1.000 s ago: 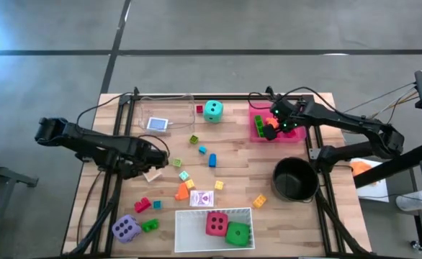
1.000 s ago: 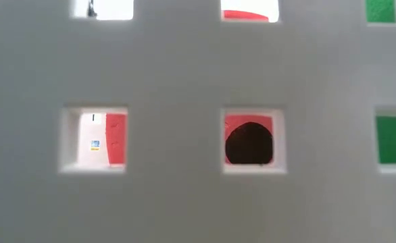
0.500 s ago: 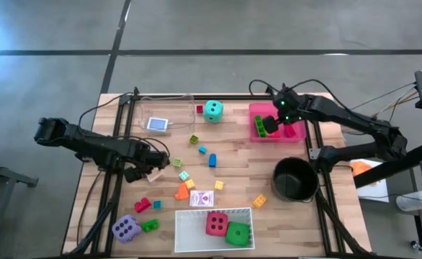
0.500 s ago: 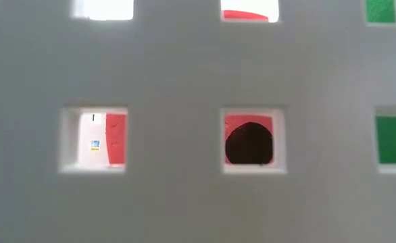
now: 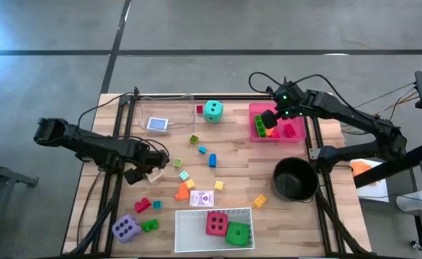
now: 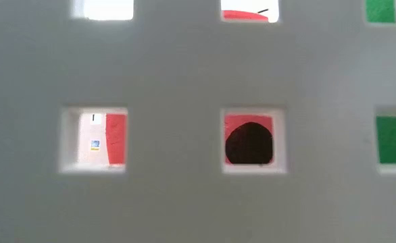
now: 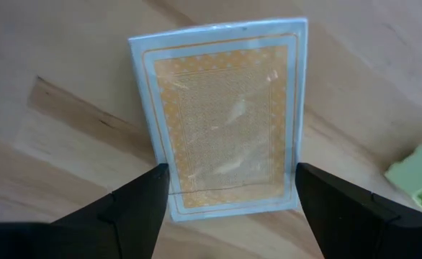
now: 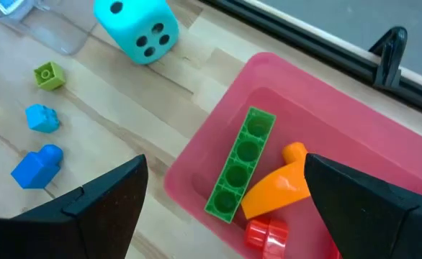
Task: Pick & Place Toys
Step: Put the yellow deck of cards into the transparent bin
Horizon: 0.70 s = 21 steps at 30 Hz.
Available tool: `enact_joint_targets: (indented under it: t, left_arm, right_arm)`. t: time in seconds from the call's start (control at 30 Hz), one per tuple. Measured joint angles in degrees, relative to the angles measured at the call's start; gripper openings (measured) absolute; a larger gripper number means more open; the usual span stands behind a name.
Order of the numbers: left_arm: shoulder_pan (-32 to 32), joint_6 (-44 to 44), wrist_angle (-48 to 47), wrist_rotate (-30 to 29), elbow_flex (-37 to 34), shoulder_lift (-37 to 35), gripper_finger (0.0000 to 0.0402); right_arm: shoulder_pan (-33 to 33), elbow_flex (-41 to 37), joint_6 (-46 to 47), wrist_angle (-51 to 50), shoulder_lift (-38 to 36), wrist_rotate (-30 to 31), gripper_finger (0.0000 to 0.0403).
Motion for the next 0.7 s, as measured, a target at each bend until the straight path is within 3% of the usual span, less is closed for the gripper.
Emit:
enact_joint_targets:
  t: [0.57,0.7]
  left_arm:
    - [-0.03,-5.87,1.47,-0.29,-0.09,-1.4,0.0305]
    - [-0.17,-5.3,1.51,-6.23,-0.37,-1.41,0.0305]
  right_arm:
    - [-0.01,-0.42,-0.9,-0.17,0.01,-0.19,0.0366]
    - [-0.02,-0.33,-0.2,0.21,-0.01,-0.54,0.0366]
